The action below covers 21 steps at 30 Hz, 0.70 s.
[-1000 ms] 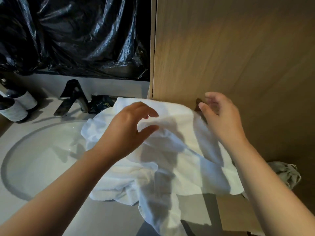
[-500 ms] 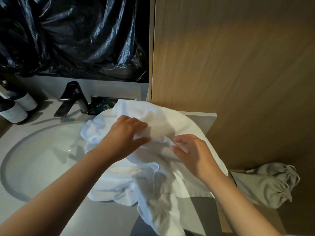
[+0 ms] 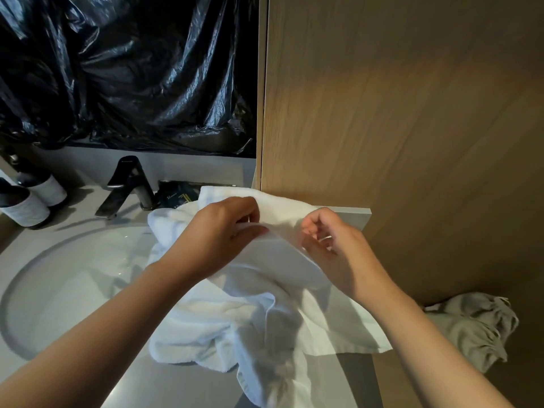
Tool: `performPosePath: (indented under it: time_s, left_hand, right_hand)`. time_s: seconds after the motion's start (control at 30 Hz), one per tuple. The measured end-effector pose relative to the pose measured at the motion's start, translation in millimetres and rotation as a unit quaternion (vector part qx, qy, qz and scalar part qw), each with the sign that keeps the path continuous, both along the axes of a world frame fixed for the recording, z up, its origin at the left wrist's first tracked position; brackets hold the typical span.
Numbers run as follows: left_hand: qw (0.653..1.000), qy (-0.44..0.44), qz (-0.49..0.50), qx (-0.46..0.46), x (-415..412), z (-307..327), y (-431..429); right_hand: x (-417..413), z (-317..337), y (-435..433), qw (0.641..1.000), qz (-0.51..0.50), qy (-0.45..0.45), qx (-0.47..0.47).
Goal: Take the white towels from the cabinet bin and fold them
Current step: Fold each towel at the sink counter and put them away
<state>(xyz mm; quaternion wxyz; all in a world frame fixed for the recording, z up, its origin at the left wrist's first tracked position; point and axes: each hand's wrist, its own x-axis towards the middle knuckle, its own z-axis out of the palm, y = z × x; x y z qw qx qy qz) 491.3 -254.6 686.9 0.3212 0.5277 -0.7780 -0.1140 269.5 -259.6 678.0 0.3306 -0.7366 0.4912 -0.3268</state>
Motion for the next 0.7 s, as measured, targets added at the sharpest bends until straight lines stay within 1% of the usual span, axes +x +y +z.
performPosePath:
  time_s: [0.1, 0.23, 0.3, 0.33, 0.37, 0.43, 0.5, 0.53, 0.6, 0.7]
  left_hand:
    - [0.999, 0.001, -0.008, -0.051, -12, 24, -4]
    - [0.998, 0.018, -0.003, -0.052, -22, 45, -7]
    - [0.999, 0.043, -0.001, -0.013, -20, 47, -9]
    - [0.999, 0.042, -0.003, 0.015, -16, 45, -11]
    - [0.999, 0.024, -0.006, 0.039, -11, 42, -13]
    - [0.996, -0.039, -0.008, 0.079, -1, 32, -13]
    - [0.992, -0.062, 0.000, 0.106, 8, 26, -12]
    - [0.993, -0.051, 0.000, 0.103, 11, 26, -11]
    - [0.997, -0.016, -0.006, 0.070, 12, 37, -10]
    - [1.000, 0.006, 0.015, 0.027, 9, 70, -12]
  right_hand:
    - [4, 3, -1, 0.999, -0.009, 0.002, -0.039]
    - [-5, 17, -5, 0.994, -0.044, -0.004, -0.104]
    - [-12, 28, -8, 0.989, -0.047, -0.015, -0.137]
    - [-15, 34, -9, 0.987, -0.058, -0.022, -0.151]
    - [-19, 39, -12, 0.983, -0.075, -0.030, -0.162]
    - [-28, 51, -18, 0.976, -0.116, -0.048, -0.178]
    - [-36, 60, -26, 0.969, -0.151, -0.046, -0.187]
    - [-38, 63, -29, 0.967, -0.165, -0.036, -0.190]
    - [-41, 68, -36, 0.963, -0.190, -0.021, -0.191]
    - [-41, 75, -43, 0.953, -0.227, -0.045, -0.194]
